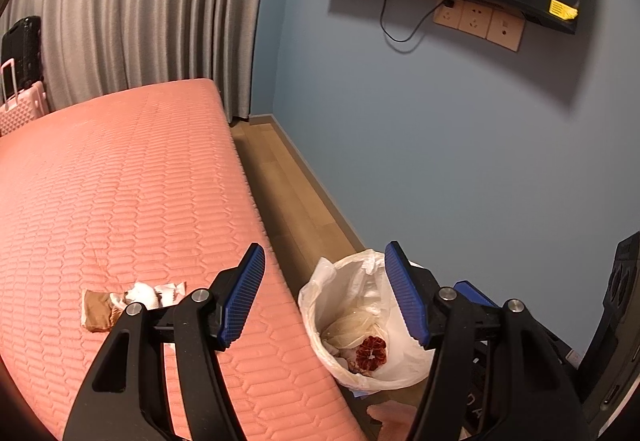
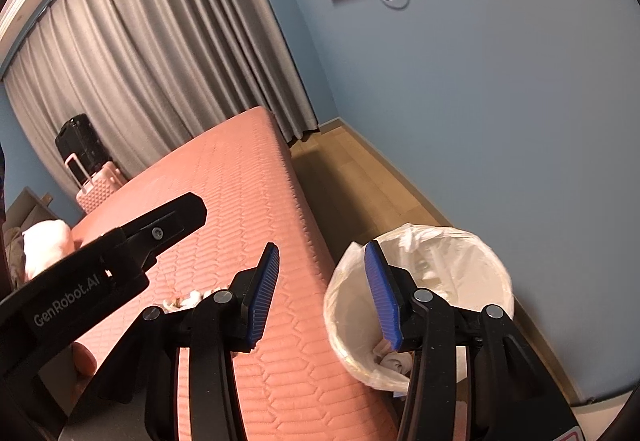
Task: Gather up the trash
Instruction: 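Move both open tools back to the remaining items on the bed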
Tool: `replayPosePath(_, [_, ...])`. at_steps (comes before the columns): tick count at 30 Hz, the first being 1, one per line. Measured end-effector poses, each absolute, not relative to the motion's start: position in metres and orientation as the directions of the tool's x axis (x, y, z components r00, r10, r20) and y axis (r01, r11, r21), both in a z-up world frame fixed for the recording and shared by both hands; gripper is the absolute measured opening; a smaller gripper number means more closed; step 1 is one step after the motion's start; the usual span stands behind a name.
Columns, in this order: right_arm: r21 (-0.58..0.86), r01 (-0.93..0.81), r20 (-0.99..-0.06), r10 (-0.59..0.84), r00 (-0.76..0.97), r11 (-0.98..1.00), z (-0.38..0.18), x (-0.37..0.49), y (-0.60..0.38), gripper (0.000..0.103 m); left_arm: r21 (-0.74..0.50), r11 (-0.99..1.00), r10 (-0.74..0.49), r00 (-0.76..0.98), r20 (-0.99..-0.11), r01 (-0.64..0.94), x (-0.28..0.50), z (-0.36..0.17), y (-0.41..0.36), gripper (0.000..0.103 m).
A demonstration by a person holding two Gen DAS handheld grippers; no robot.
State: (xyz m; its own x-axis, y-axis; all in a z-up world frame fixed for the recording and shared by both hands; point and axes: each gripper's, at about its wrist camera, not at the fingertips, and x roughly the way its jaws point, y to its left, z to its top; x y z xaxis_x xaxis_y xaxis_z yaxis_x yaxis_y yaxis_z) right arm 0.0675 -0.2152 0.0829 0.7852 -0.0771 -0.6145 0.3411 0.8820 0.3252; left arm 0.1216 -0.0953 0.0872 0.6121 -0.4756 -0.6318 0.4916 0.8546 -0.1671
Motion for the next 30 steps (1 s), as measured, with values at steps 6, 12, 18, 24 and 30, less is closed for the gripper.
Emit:
replayPosePath(6, [0.312, 0.312, -0.622, -0.056, 0.781, 0.897, 0.083, 0.076, -0.197, 0.044, -0.187, 0.871, -0.462, 0.626, -0.629, 0.455, 0.127, 0.085, -0.072, 0.06])
replayPosePath(12, [0.294, 0.279, -0.631, -0.033, 0.775, 0.914, 0.082, 0.088, -0.175, 0.044, -0.205, 0.888, -0.441, 0.638, -0.631, 0.411, 0.135, 0.081, -0.045, 0.06])
replayPosePath(18, [0.278, 0.244, -0.647, -0.007, 0.763, 0.929, 0.077, 0.105, -0.15, 0.044, -0.247, 0.905, -0.419, 0.636, -0.648, 0.346, 0.148, 0.071, -0.011, 0.06])
replayPosePath(24, [0.273, 0.213, -0.673, 0.028, 0.739, 0.938, 0.064, 0.123, -0.124, 0.044, -0.247, 0.933, -0.359, 0.643, -0.677, 0.261, 0.161, 0.052, 0.03, 0.065])
replayPosePath(30, [0.265, 0.183, -0.71, 0.063, 0.702, 0.947, 0.041, 0.146, -0.097, 0.044, -0.255, 0.958, -0.281, 0.616, -0.736, 0.132, 0.183, 0.017, 0.083, 0.072])
